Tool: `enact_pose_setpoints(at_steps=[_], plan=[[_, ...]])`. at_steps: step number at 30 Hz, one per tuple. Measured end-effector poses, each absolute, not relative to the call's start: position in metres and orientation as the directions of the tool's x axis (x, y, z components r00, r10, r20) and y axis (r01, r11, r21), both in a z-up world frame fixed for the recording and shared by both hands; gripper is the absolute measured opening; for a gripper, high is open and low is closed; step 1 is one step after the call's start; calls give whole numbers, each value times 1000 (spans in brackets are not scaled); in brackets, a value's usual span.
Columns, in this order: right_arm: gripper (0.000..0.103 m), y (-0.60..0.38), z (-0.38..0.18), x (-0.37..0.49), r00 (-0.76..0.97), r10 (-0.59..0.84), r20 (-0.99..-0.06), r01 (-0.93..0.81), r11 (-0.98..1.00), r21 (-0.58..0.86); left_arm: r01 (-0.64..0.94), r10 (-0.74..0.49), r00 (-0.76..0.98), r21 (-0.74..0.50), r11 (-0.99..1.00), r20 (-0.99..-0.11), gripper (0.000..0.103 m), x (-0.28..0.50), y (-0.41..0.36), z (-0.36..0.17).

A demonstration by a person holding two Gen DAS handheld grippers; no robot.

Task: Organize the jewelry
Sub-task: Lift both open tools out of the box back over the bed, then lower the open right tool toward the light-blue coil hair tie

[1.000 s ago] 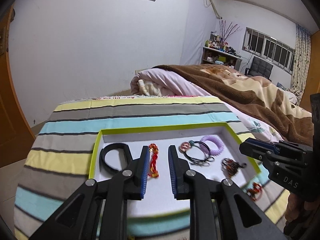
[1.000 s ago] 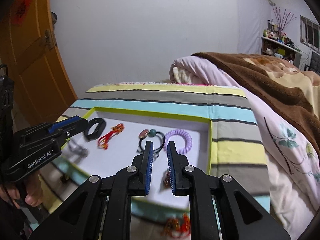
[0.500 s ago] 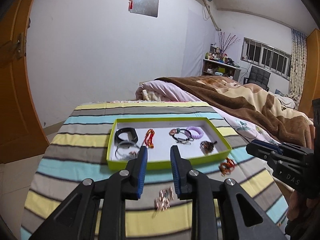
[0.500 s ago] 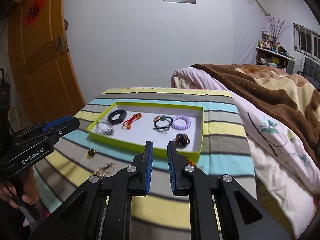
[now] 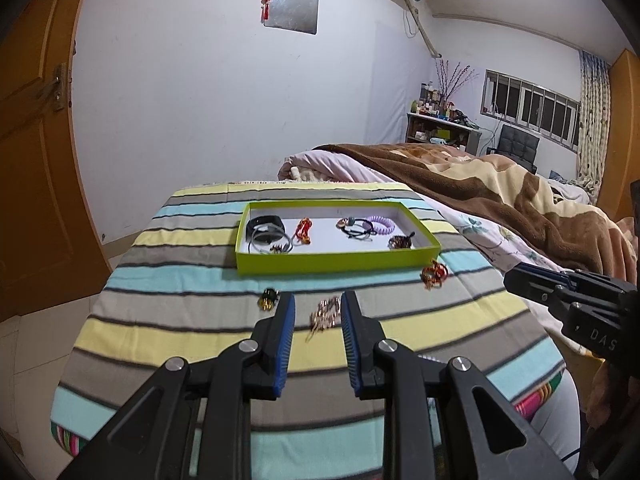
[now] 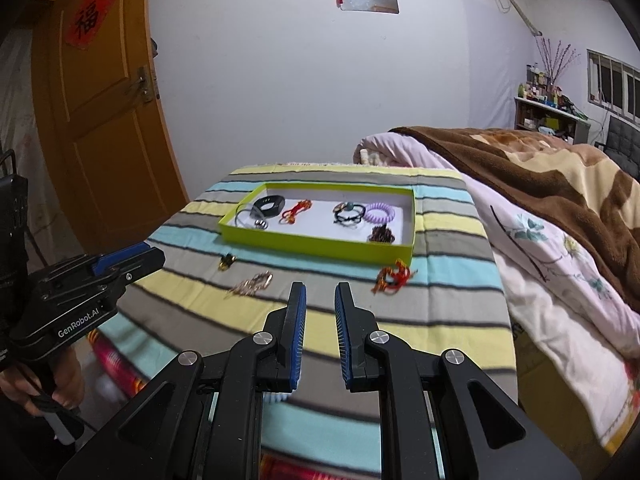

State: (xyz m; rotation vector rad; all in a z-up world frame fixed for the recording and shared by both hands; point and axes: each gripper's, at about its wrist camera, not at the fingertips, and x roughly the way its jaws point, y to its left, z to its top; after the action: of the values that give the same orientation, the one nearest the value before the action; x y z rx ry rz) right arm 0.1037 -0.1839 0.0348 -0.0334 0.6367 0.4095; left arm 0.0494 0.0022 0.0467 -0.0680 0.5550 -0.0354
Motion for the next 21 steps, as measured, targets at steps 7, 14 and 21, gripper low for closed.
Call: enact_pose_setpoints(at_steps=[7, 14, 21], plan=[[15, -188, 24, 89, 705, 367, -607, -384, 917, 110, 27, -75, 838, -95, 995, -540, 25, 31, 3, 40], [15, -187, 19, 86, 692, 376, -616, -391, 913, 118, 38, -88, 836, -102, 994, -542, 25, 25, 3, 40], [15, -186, 17, 85, 700, 370, -611, -392, 914, 105, 31, -83, 841, -106, 994, -535, 25, 26, 4, 38]])
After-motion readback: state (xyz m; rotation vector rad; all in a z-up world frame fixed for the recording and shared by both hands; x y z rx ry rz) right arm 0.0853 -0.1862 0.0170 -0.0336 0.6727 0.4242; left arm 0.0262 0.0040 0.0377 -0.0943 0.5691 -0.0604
